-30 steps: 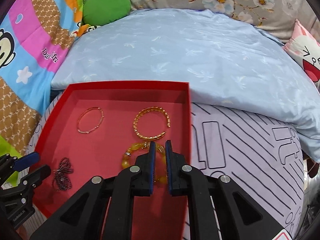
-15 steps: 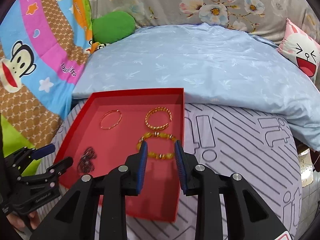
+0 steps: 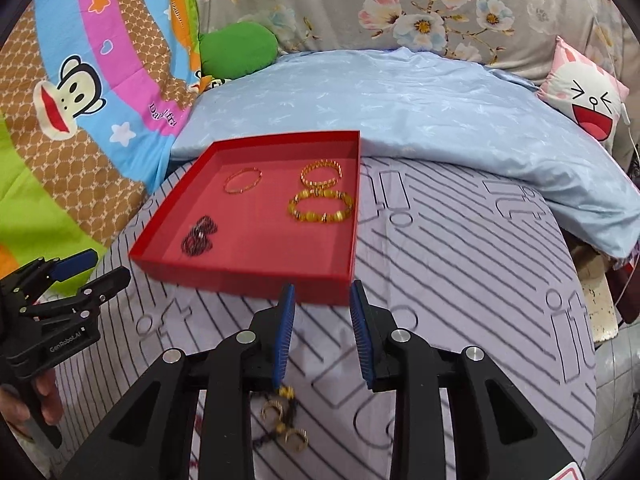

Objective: Organize jewelry
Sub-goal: 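Move both tools back toward the red and black bead bracelets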

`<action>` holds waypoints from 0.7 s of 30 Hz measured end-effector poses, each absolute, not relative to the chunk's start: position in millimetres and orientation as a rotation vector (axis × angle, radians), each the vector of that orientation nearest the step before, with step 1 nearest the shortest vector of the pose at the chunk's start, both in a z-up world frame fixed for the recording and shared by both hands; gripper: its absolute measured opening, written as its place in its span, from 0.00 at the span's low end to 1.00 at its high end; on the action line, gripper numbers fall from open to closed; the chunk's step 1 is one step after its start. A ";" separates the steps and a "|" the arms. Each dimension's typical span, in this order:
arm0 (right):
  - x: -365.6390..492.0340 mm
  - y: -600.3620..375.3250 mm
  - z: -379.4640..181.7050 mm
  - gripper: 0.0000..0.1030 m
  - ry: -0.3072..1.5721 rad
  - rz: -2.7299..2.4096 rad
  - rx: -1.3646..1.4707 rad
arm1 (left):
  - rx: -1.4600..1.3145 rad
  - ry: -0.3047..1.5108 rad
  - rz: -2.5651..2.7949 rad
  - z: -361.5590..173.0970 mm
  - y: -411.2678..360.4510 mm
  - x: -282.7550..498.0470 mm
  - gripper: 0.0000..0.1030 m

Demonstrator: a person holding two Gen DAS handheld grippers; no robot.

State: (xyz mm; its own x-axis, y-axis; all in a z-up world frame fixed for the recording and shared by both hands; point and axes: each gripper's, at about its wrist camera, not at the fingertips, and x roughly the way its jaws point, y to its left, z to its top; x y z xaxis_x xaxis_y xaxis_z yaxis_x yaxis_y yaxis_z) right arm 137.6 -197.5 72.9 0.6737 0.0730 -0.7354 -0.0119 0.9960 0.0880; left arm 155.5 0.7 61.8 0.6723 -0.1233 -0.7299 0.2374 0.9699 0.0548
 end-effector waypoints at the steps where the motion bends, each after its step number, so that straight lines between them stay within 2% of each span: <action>1: 129.7 -196.9 70.1 0.27 0.833 0.044 0.076 | 0.149 0.813 -0.208 60.4 0.4 150.7 0.57; 9: 88.0 -203.4 44.9 0.28 0.873 0.010 0.126 | 0.125 0.863 -0.268 34.8 -10.9 102.5 0.57; 21: 50.3 -210.1 23.2 0.28 0.905 -0.020 0.195 | 0.127 0.906 -0.264 -1.6 -32.8 79.8 0.54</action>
